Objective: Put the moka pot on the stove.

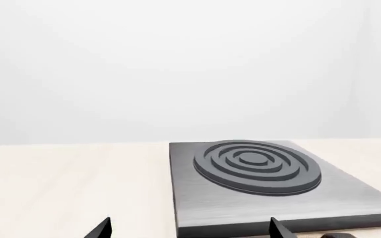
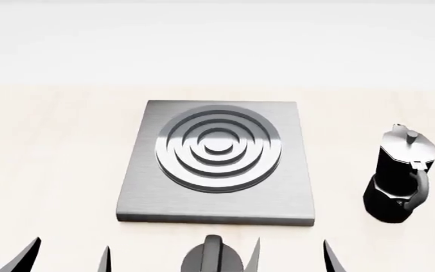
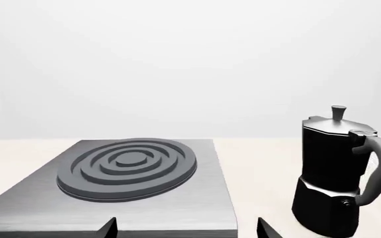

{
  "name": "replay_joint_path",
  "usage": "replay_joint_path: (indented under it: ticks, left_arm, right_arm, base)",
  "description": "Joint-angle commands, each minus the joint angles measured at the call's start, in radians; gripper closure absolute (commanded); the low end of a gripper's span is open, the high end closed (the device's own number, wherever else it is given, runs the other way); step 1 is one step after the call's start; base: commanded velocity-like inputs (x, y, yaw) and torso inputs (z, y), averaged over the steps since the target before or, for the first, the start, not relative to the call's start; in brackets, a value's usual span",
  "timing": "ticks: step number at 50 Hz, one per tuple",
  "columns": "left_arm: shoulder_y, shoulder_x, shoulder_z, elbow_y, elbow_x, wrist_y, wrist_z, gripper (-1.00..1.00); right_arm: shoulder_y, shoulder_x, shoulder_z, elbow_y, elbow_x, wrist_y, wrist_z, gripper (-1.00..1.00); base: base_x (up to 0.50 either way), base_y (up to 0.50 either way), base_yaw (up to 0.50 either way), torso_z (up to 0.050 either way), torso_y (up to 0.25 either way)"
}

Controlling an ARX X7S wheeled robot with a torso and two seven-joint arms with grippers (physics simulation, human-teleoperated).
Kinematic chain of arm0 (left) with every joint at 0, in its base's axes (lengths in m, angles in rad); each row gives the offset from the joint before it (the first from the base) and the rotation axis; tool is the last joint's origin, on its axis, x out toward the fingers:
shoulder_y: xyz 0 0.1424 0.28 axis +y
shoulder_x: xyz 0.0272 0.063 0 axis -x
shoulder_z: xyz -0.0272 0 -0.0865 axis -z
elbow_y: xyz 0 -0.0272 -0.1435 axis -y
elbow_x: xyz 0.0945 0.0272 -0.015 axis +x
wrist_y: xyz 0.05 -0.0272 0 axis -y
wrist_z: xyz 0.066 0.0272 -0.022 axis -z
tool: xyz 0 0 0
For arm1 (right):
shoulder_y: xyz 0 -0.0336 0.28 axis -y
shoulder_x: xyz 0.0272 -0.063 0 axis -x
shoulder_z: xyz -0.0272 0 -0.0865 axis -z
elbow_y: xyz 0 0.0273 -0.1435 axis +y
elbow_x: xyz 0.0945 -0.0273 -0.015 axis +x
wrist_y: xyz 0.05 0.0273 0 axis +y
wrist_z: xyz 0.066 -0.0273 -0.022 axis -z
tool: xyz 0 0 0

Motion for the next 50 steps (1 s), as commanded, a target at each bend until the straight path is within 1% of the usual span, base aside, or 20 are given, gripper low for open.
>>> replay_joint_path:
  ticks: [1, 14, 23, 31, 33, 34, 50]
  left_arm:
    - [-0.001, -0.003, 0.005, -0.005, -0.004, 0.005, -0.001, -1.0]
    - [-0.004, -0.005, 0.007, -0.012, -0.01, 0.011, -0.006, -1.0]
    - [-0.005, -0.009, 0.008, -0.001, -0.013, -0.005, -0.017, -1.0]
    - [-0.015, -0.013, 0.022, 0.022, -0.006, -0.066, -0.034, -1.0]
    - [-0.017, -0.012, 0.022, 0.013, 0.004, -0.056, -0.039, -1.0]
    - [-0.011, -0.011, 0.016, 0.017, -0.028, -0.039, -0.021, -1.0]
    - [-0.001, -0.025, 0.02, 0.029, -0.034, -0.022, -0.015, -1.0]
  right_arm:
    - [0.002, 0.001, -0.005, 0.006, 0.005, -0.006, 0.003, -1.0]
    - [0.001, 0.004, -0.004, 0.004, 0.022, -0.014, 0.006, -1.0]
    - [0.001, 0.003, 0.002, 0.027, 0.039, -0.025, 0.006, -1.0]
    - [0.0, 0.004, 0.005, 0.035, 0.047, -0.034, 0.009, -1.0]
    - [-0.002, 0.005, 0.005, 0.032, 0.048, -0.033, 0.012, -1.0]
    - [-0.005, 0.007, 0.006, 0.028, 0.047, -0.031, 0.015, -1.0]
    - [-0.005, 0.02, -0.021, 0.015, 0.0, 0.005, 0.048, -1.0]
  base:
    - [0.0, 0.15, 0.0, 0.0, 0.0]
    - [0.0, 0.15, 0.0, 0.0, 0.0]
    - [0.0, 0.01, 0.0, 0.0, 0.0]
    - [0.0, 0.0, 0.0, 0.0, 0.0]
    - [0.0, 0.0, 0.0, 0.0, 0.0]
    - [0.0, 0.0, 0.0, 0.0, 0.0]
    - [0.0, 0.0, 0.0, 0.0, 0.0]
